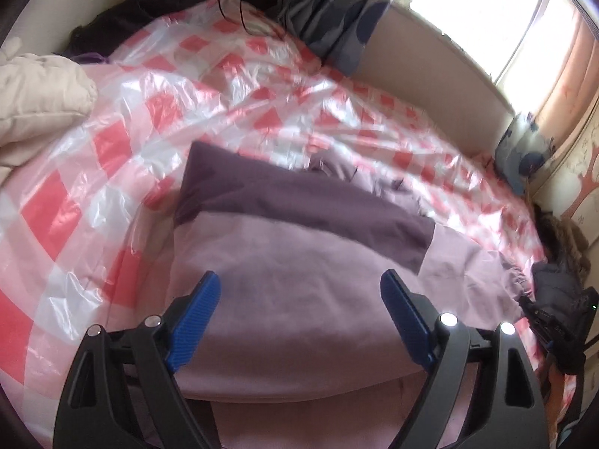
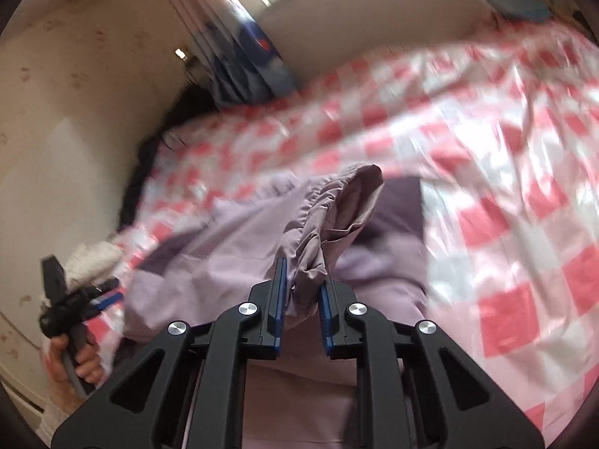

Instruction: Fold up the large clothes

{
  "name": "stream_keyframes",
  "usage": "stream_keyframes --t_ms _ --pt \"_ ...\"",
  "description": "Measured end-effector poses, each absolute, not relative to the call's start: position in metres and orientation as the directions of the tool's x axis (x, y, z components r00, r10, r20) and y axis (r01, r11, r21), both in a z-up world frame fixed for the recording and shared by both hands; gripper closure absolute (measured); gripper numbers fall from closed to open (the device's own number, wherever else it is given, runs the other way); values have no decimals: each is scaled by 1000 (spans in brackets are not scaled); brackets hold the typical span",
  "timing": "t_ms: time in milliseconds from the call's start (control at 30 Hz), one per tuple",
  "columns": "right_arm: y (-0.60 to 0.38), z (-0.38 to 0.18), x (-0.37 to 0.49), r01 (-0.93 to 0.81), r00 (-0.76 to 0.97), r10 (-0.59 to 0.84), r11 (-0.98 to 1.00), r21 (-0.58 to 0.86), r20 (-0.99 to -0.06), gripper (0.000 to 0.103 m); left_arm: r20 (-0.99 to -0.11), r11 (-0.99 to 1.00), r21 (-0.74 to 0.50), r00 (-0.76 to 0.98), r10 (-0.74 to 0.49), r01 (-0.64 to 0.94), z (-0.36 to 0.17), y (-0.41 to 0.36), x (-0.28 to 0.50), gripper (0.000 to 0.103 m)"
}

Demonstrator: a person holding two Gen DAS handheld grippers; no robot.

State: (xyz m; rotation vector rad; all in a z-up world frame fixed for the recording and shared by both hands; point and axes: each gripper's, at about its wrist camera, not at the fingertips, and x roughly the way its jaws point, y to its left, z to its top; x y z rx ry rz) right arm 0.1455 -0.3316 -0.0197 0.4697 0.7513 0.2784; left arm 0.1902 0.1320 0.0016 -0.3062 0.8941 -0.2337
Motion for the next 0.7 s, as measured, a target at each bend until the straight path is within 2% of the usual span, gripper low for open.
stream_keyframes --t_ms 67,100,133,167,233,267,333,400,500,567,633,700 --pt "-338 -63 153 -24 604 426 854 519 -674 87 -790 949 -308 536 -298 73 -19 124 198 19" --pt "-344 -73 153 -12 584 457 831 556 -671 85 -814 961 -266 518 -264 73 -29 120 199 19" --pt "-352 -75 148 -1 592 489 795 606 -640 78 -817 966 -248 518 -252 78 -29 118 197 19" --pt "-359 -68 141 4 618 485 785 619 -619 72 -810 967 -240 532 -247 84 -22 117 193 19" --pt "-364 -40 124 17 710 372 840 543 -598 51 -768 957 -275 577 -278 96 -2 121 187 19" --pt "-361 -16 113 -5 778 299 883 470 -552 49 -737 951 -290 610 -292 105 12 122 184 19" --pt "-346 14 110 -65 828 269 918 391 -492 44 -696 950 -286 653 -297 127 32 118 187 19" --pt "-316 33 131 -153 810 306 934 323 -501 40 -680 949 -280 667 -304 147 42 110 195 15" --pt "-279 13 186 -200 699 337 939 280 -631 40 -706 947 -289 637 -310 142 32 98 219 14" --pt "-270 -17 215 -145 668 244 969 198 -703 40 -741 954 -279 607 -287 111 11 95 235 14" --pt "-279 -61 234 -112 600 271 960 256 -753 45 -759 952 -287 580 -295 109 -8 95 238 15" --pt "-283 -83 235 -117 610 298 950 289 -734 46 -768 956 -260 572 -289 134 -29 88 239 14"
